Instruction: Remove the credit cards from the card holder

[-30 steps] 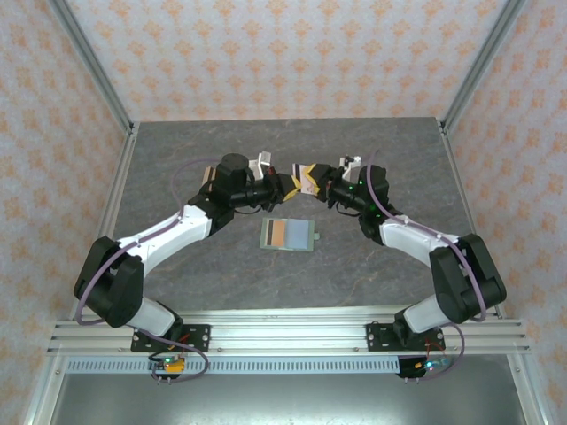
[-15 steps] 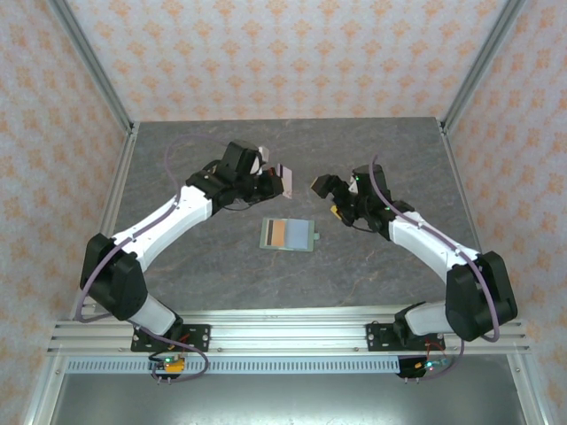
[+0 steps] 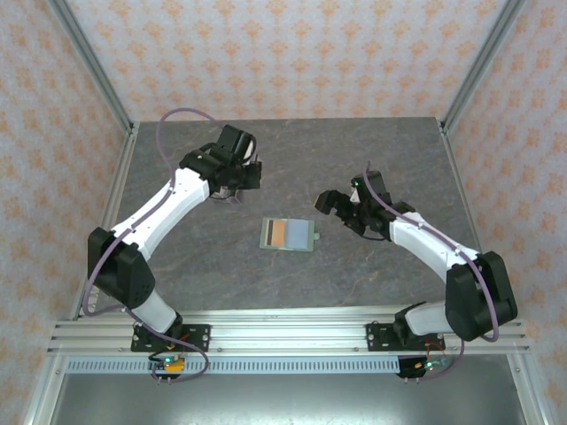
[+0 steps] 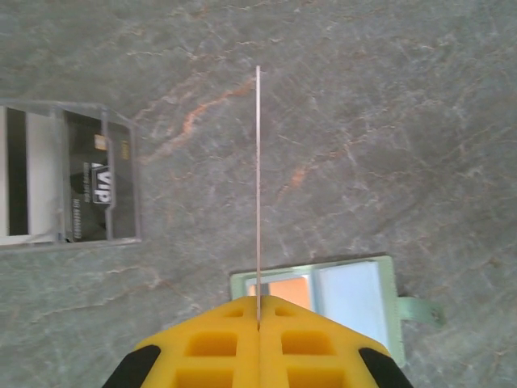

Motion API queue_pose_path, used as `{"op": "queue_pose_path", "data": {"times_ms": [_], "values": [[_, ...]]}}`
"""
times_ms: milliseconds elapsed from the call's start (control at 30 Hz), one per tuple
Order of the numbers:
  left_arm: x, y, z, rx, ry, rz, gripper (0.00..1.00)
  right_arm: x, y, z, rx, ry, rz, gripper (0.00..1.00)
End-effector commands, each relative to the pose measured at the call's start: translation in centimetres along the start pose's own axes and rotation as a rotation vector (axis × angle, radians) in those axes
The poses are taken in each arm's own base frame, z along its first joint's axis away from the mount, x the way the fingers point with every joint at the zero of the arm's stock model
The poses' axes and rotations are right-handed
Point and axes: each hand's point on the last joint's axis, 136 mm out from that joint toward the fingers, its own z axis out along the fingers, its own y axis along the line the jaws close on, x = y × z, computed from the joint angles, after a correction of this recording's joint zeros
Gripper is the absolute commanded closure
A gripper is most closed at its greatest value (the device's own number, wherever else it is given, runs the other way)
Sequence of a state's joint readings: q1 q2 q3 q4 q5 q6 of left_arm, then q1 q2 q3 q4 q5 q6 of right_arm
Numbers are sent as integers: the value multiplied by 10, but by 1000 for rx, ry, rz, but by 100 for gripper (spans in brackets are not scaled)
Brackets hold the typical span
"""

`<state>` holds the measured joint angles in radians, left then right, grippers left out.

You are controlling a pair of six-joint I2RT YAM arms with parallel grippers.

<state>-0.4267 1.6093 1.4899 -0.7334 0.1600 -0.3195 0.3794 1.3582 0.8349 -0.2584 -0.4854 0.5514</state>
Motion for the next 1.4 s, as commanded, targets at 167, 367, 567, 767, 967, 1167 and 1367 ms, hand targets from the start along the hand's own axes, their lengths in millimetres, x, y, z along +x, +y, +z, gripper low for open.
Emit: {"op": "queue_pose_path", "data": {"times_ms": [167,367,567,767,967,1167,1367], "values": [[-17,48,-19,-92,-62,81,100,0,2,5,19,59,-76,1],[-6,71,-9,-121,-29,143,100,3,-2,14,11,67,-73,1],[-8,81,8,-133,-2,172,100,2,1,13,-8,54,-92,0],[-14,101,26,-160,27,137,100,5,8,9,-63,41,-105,1],[-9,119,40,-172,72,94,100,7,11,6,-94,39,-107,1],[-10,128,49,-191,92,68,100,10,11,6,-98,44,-104,1],[-12,134,64,-212,109,27,100,11,10,4,-98,41,-105,1]]}}
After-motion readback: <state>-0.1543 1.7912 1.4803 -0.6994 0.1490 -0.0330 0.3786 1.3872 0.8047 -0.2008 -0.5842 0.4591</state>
